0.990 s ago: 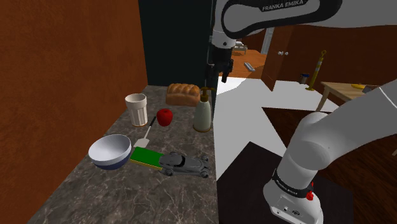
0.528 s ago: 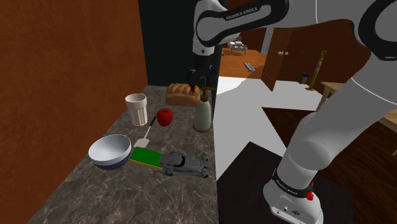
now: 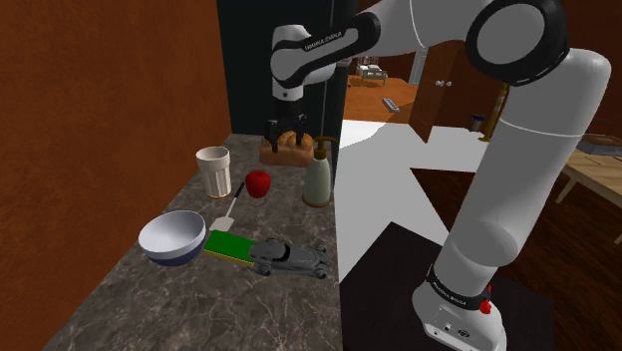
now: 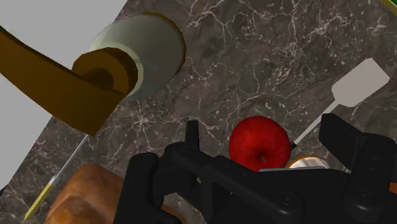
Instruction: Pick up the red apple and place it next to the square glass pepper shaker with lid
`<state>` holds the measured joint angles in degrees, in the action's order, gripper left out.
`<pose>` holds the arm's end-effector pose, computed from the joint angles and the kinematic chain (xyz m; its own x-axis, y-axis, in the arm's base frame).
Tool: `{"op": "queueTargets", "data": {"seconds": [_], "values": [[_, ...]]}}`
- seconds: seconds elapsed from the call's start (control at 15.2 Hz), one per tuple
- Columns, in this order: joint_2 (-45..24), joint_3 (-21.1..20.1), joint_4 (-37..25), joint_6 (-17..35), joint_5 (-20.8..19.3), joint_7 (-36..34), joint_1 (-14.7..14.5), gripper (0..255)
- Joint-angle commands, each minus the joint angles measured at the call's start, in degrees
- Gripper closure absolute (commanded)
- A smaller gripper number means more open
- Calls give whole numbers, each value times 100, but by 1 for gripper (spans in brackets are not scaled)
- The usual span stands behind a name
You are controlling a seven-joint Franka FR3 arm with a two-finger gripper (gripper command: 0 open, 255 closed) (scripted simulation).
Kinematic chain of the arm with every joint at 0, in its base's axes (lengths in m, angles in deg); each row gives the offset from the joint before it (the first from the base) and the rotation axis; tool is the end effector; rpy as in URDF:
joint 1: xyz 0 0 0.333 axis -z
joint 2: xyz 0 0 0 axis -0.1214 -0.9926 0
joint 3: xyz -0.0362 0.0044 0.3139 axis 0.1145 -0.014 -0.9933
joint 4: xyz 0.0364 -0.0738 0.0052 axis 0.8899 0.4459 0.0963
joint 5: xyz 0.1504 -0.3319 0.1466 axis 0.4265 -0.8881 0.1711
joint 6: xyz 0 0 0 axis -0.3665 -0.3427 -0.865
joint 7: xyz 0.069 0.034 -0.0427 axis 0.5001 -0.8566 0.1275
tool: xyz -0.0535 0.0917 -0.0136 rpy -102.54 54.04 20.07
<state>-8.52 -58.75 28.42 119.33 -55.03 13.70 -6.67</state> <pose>0.5648 0.0190 0.4577 0.9843 -0.1762 -0.0022 -0.1763 -0.9843 -0.0132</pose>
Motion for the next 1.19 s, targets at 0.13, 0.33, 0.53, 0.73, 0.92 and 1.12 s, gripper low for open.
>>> {"op": "queueTargets", "data": {"seconds": [0.13,0.33,0.53,0.73,0.92,1.12], "values": [[-946,-17,-834,-5,95,-67,-17,0],[-1687,-31,-1586,-98,160,-120,-32,0],[-2464,-47,-2453,-269,220,-177,-46,0],[-2794,-54,-2775,-291,241,-199,-56,0],[-2852,-56,-2630,-88,243,-197,-64,0],[-2933,-59,-2477,147,244,-195,-74,0]]}}
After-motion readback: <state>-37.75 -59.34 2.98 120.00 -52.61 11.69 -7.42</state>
